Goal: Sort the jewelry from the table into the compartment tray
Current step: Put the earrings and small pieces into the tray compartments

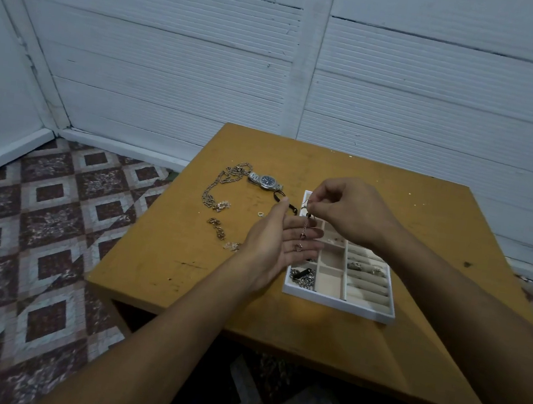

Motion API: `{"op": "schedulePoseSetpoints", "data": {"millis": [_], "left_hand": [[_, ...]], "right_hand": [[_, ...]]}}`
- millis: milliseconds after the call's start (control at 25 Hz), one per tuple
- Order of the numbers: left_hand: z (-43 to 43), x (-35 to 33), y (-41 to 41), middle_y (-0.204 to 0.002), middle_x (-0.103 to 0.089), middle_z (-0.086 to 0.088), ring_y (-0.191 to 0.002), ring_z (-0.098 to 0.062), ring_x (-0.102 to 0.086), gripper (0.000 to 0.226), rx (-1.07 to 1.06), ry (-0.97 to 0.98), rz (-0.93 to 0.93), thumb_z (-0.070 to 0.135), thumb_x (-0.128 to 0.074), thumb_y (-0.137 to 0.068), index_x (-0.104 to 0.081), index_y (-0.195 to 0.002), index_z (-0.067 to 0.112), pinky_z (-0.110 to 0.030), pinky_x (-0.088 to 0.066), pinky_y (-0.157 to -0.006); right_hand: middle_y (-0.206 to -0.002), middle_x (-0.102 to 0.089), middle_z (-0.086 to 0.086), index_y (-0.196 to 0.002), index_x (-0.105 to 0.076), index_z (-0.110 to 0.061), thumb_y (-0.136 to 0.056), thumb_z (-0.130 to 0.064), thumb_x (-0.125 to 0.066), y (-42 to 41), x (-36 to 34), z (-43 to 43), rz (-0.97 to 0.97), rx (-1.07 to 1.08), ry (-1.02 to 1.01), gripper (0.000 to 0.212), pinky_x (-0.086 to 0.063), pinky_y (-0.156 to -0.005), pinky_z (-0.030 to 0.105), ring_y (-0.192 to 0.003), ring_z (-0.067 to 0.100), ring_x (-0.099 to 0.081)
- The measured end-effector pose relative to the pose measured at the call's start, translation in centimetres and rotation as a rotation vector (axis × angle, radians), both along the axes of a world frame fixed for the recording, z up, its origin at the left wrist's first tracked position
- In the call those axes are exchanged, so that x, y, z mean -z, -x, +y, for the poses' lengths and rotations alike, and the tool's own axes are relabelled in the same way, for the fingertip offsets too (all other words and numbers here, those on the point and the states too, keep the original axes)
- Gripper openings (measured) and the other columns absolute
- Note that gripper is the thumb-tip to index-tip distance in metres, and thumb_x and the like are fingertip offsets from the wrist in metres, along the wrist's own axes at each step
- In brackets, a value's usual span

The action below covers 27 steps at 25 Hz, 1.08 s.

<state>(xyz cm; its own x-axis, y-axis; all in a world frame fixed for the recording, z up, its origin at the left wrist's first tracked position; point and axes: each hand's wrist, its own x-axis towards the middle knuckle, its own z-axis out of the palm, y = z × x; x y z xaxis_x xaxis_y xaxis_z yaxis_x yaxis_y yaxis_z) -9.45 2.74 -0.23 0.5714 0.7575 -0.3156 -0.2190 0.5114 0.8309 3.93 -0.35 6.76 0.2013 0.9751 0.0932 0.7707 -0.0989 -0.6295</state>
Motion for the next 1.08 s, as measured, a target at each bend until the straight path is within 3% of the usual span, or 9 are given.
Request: {"op": "schedulePoseSetpoints", "data": {"millis": [280,720,1080], "left_hand": [[-0.9,-0.1,-2.7,-0.094,-0.073,-0.018,-0.087,-0.03,-0.071,0.063,0.053,-0.008,0.035,0.053,-0.032,-0.099,-0.064,-0.105,-0.001,-0.041,-0.058,-0.082],[-1.8,-0.6,-5.3,-0.1,-0.071,-0.018,-0.098,-0.028,-0.068,0.058,0.043,-0.053,0.107,0.048,-0.03,-0.101,-0.063,-0.104,0.001,-0.041,-0.052,-0.095],[-1.8,-1.0,-5.2,-0.104,-0.07,-0.013,-0.101,-0.025,-0.067,0.05,0.041,-0.118,0.183,0.045,-0.032,-0.102,-0.065,-0.099,0.008,-0.037,-0.051,-0.096]], "right_hand": [[-0.069,-0.063,-0.011,-0.076,-0.071,-0.022,-0.082,-0.021,-0.071,-2.9,0.1,-1.6,0.014,0.059,0.002,0.006,-0.038,-0.058,0.017,-0.064,0.001,-0.055],[-0.072,-0.066,-0.008,-0.081,-0.073,-0.016,-0.083,-0.018,-0.07,-5.5,0.9,-2.9,0.049,0.087,0.004,0.004,-0.045,-0.063,0.02,-0.068,0.005,-0.058],[-0.066,-0.062,-0.011,-0.075,-0.07,-0.021,-0.082,-0.018,-0.071,-5.7,1.9,-2.8,0.075,0.091,0.008,0.007,-0.039,-0.058,0.02,-0.061,0.003,-0.054]]}}
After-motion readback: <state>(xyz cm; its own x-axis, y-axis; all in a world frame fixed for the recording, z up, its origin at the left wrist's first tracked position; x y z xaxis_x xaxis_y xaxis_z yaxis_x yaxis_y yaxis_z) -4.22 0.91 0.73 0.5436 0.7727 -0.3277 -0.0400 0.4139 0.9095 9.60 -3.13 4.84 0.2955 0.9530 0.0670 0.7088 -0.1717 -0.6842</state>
